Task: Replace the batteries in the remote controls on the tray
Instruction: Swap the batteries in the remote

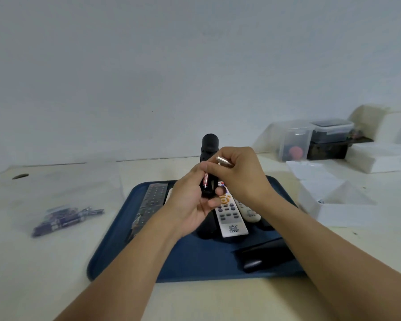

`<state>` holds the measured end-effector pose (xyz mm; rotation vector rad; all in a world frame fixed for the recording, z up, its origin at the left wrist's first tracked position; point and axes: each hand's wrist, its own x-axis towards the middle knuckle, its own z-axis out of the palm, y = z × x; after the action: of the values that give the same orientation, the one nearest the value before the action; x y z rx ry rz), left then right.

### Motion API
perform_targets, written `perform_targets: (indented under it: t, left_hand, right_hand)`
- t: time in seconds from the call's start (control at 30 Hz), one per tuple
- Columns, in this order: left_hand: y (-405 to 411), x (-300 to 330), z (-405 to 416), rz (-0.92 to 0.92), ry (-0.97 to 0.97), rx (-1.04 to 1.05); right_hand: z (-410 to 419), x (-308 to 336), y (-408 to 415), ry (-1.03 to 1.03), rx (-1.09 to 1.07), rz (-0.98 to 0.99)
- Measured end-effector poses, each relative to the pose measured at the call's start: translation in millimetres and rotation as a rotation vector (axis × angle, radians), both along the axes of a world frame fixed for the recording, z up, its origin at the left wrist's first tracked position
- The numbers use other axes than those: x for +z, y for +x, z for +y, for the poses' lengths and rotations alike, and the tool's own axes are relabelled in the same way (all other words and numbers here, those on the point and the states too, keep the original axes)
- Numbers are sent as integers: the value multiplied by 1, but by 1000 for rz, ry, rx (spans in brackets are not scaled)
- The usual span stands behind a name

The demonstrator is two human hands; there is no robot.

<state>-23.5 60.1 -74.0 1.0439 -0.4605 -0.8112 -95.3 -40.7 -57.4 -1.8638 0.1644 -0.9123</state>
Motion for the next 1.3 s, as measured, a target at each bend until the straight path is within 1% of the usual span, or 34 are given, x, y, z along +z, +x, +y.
perform_targets:
  t: [0.07, 0.17, 0.27, 0.4, 0.47, 0.5, 0.53, 0.6, 0.67, 0.73, 0.77, 0.8, 0.87, 0.97, 1.0, 1.1, 1.17, 1.3]
  left_hand:
    - [0, 0, 0, 48, -38, -1]
    - [-2, 2, 3, 99, -71, 1]
    - [-1, 4, 3, 124, -89, 21]
    - [0, 5, 4, 83, -74, 27]
    - [0, 5, 6, 72, -66, 51]
    - [2, 6, 7, 76, -75, 63]
    - [3, 7, 8, 85, -96, 70]
    - [7, 10, 10, 93, -159, 76]
    - [8, 12, 9, 95, -195, 81]
    - [9, 10, 9, 70, -182, 103]
    - [8, 8, 9, 41, -163, 117]
    - [7, 7, 9, 7, -141, 130]
    - [6, 7, 8, -44, -107, 148]
    - [5, 7, 6, -71, -116, 156]
    - [5, 6, 5, -83, -123, 154]
    - [4, 4, 4, -117, -135, 147]
    - [3, 3, 4, -138, -137, 147]
    - [4, 3, 4, -149, -138, 147]
  right_hand:
    - [5, -4, 0, -8, 7, -1]
    - [9, -6, 1, 32, 44, 9]
    - [9, -5, -1, 35, 95, -9]
    - [8, -7, 0, -102, 55, 2]
    - [9, -10, 1, -208, 81, 57]
    - [11, -9, 0, -229, 115, 74]
    - [13, -7, 0, -200, 147, 76]
    - [12, 1, -3, -4, 136, 45]
    - [4, 8, -4, 332, 107, 45]
    - [-7, 12, -5, 697, 199, 139]
    - [-13, 12, -5, 824, 268, 190]
    - [-18, 10, -4, 894, 328, 220]
    - [-25, 7, -3, 943, 413, 216]
    - [-30, 6, -2, 934, 511, 157]
    - [-32, 5, -2, 887, 514, 142]
    - [-35, 1, -2, 686, 374, 141]
    - [-35, 1, -3, 672, 366, 104]
    - [-34, 5, -5, 719, 457, 23]
